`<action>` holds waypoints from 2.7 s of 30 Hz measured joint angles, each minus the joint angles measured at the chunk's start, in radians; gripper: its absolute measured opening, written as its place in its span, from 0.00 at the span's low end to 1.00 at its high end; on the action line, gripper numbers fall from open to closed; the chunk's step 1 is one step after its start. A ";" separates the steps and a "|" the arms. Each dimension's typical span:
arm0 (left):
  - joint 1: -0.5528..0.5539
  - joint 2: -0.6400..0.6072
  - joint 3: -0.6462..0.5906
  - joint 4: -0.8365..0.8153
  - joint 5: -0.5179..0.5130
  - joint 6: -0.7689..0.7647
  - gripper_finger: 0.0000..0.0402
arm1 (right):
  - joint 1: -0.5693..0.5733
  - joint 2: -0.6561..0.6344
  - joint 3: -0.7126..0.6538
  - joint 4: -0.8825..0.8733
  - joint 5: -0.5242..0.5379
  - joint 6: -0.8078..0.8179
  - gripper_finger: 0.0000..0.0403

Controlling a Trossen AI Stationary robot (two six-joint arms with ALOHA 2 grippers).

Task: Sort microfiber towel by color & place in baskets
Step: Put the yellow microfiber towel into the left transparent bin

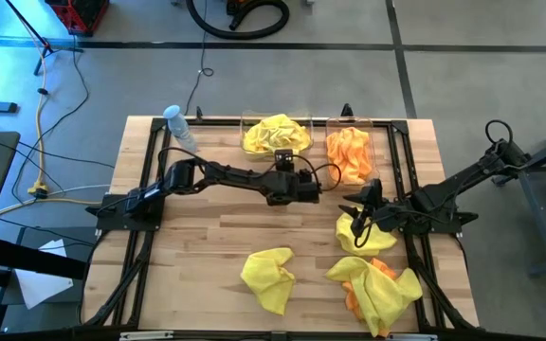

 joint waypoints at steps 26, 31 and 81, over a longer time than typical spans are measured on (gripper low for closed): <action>0.320 -0.394 -0.171 0.138 0.607 -0.170 0.00 | 0.001 0.001 -0.027 -0.056 0.000 0.127 0.39; 0.329 -0.611 -0.471 0.404 0.695 -0.185 0.00 | 0.001 0.001 -0.028 -0.047 0.000 0.164 0.39; -0.020 -1.103 -1.639 1.502 0.724 -0.264 0.00 | -0.541 1.012 0.689 -0.039 0.087 -0.903 0.39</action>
